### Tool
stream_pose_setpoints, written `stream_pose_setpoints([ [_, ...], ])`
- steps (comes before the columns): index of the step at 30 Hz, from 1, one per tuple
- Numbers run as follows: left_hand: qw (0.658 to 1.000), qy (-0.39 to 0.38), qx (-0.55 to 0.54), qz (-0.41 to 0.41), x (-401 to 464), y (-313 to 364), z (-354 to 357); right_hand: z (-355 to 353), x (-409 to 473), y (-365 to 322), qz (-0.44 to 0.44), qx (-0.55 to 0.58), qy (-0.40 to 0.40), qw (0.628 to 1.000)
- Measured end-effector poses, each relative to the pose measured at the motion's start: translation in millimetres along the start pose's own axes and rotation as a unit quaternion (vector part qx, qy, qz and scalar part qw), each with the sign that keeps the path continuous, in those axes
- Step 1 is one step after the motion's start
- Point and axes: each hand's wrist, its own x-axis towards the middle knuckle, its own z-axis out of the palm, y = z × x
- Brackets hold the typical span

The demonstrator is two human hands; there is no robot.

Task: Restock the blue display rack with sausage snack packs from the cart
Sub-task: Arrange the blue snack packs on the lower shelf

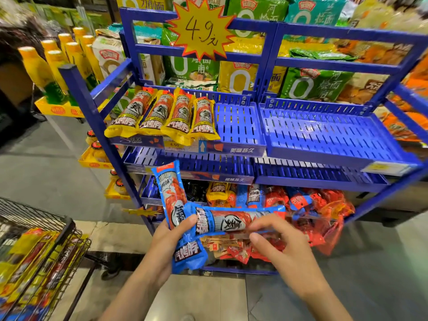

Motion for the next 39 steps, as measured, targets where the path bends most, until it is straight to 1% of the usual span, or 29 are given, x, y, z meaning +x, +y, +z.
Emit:
stream_pose_setpoints([
  [2, 1.0, 0.009, -0.012, 0.008, -0.1, -0.1, 3.9, 19.7, -8.1, 5.2, 0.1, 0.101, -0.031, 0.989],
  [4, 1.0, 0.016, -0.02, 0.014, -0.6, -2.1, 8.4, 40.3, -8.3, 20.1, 0.209, 0.152, -0.055, 0.964],
  [5, 0.999, 0.018, -0.024, 0.014, -1.4, -3.9, 10.3, 49.7, -5.5, 25.9, 0.255, 0.186, -0.051, 0.948],
  [7, 0.999, 0.022, -0.029, 0.011, -2.9, -8.8, 11.6, 65.9, 3.6, 32.8, 0.315, 0.299, -0.017, 0.901],
  [9, 0.999, 0.029, -0.036, 0.001, -4.9, -13.5, 11.4, 76.2, 14.5, 31.3, 0.322, 0.407, 0.027, 0.854],
  [11, 0.999, 0.036, -0.039, -0.002, -5.9, -17.1, 9.5, 82.4, 24.7, 26.8, 0.308, 0.473, 0.066, 0.823],
  [14, 0.999, 0.039, -0.02, 0.004, -7.9, -19.0, 6.5, 87.2, 33.8, 23.7, 0.312, 0.498, 0.101, 0.803],
  [16, 0.999, 0.035, -0.007, 0.0, -10.3, -18.0, 4.6, 87.4, 37.1, 24.9, 0.33, 0.493, 0.1, 0.799],
  [19, 0.999, 0.041, -0.016, -0.01, -12.4, -13.7, -4.2, 87.2, 41.0, 29.1, 0.344, 0.476, 0.071, 0.807],
  [24, 0.997, 0.077, -0.01, 0.001, -5.4, 5.2, -33.3, 90.0, 49.3, 29.2, 0.311, 0.422, 0.016, 0.851],
  [27, 0.997, 0.076, 0.003, -0.012, 6.9, 26.4, -45.5, 95.7, 59.7, 21.5, 0.298, 0.4, -0.033, 0.866],
  [31, 0.997, 0.052, -0.039, -0.047, 34.8, 55.1, -61.8, 112.4, 91.1, 5.6, 0.286, 0.367, -0.076, 0.882],
  [35, 0.997, 0.038, 0.0, -0.063, 66.2, 74.3, -78.0, 132.0, 127.5, -13.4, 0.271, 0.304, -0.08, 0.91],
  [39, 0.996, 0.036, 0.052, -0.056, 89.1, 90.9, -89.8, 154.7, 158.1, -24.2, 0.269, 0.234, -0.023, 0.934],
])
